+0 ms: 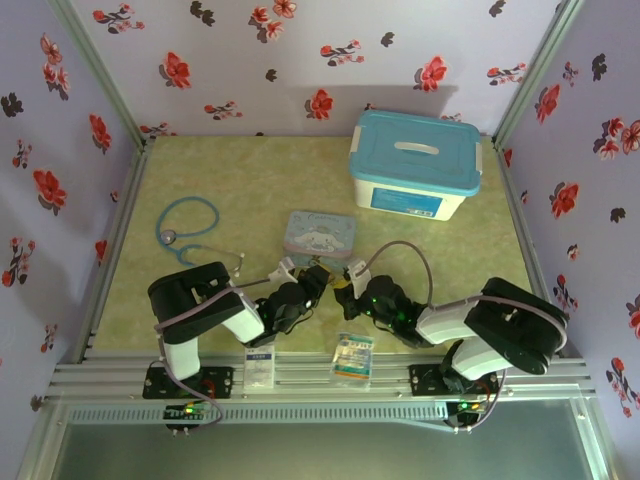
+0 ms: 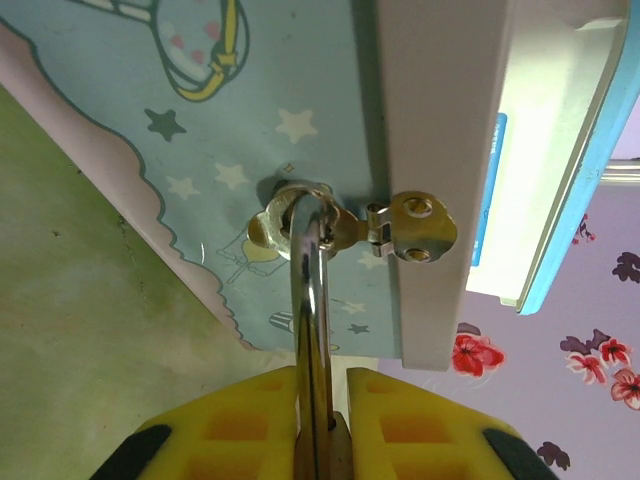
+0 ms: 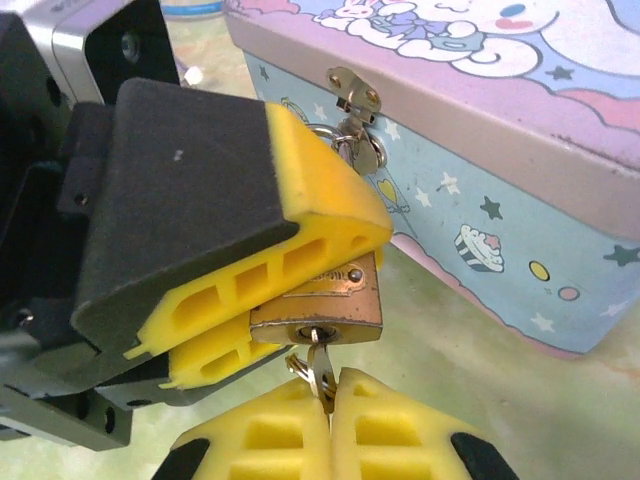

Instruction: Unlock the padlock with the key

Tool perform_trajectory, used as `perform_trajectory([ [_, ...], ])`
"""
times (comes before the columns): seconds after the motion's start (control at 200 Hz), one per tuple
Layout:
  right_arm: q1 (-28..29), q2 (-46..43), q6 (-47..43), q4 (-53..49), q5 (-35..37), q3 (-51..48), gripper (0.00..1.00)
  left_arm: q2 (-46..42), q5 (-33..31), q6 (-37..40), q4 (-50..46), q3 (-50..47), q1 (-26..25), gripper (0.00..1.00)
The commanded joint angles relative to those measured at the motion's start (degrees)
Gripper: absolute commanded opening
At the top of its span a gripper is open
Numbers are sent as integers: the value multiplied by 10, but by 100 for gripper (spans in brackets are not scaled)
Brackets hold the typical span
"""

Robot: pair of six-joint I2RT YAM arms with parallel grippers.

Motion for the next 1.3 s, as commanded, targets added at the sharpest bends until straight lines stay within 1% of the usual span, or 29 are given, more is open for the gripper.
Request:
perform_trajectory([
  [0.0,-21,15,80,58,-24,-7,0,-10,31,-2,35,6,-6,2],
  [0.1,-21,14,95,28,-33,4,0,-6,28,-3,36,-4,-6,6],
  [0.175,-22,16,106,28,-32,3,0,-3,27,-1,35,-10,-4,8],
  [0.23,-22,16,112,21,-31,3,0,0,26,-1,35,-13,-4,11],
  [0.355,-28,6,151,-17,-14,6,0,5,23,2,36,-18,-2,12],
  [0.435,-39,9,179,-16,-32,6,0,5,24,2,35,-18,-1,11],
  [0.51,-48,16,204,-2,-61,3,1,1,23,10,34,-16,-1,5],
  [0.545,-52,18,210,2,-74,2,3,-1,24,11,35,-17,0,3],
  [0.57,-52,17,210,-1,-76,1,7,-2,24,11,35,-17,0,1],
  [0.595,-52,13,201,-11,-74,0,12,-2,24,12,34,-17,1,0],
  [0.62,-52,6,186,-32,-71,1,14,-3,22,13,34,-18,1,0],
  [0.66,-52,-11,167,-93,-59,11,17,-5,18,15,33,-19,1,0],
  [0.685,-51,-23,154,-139,-49,22,21,-6,15,16,32,-20,2,0],
  [0.75,-50,-48,128,-247,-20,51,38,-6,12,16,32,-20,2,0],
  [0.795,-50,-59,113,-295,-8,64,44,-6,12,17,32,-19,3,0],
  [0.835,-48,-67,104,-312,-2,68,47,-6,12,17,31,-17,4,0],
  [0.88,-45,-77,93,-314,1,67,49,-5,13,18,31,-16,3,0],
  [0.945,-26,-86,61,-313,20,67,49,-4,13,18,31,-14,3,0],
  [1.0,8,-92,18,-322,68,71,49,-4,13,18,31,-14,4,0],
  [1.065,55,-92,-55,-318,134,72,48,-6,13,19,31,-15,4,0],
  [1.095,68,-90,-80,-311,150,71,47,-9,13,22,30,-15,5,0],
  [1.165,75,-83,-118,-294,157,66,48,-12,13,23,28,-15,5,0],
  [1.295,98,-79,-190,-241,236,49,48,-13,13,24,28,-16,5,0],
])
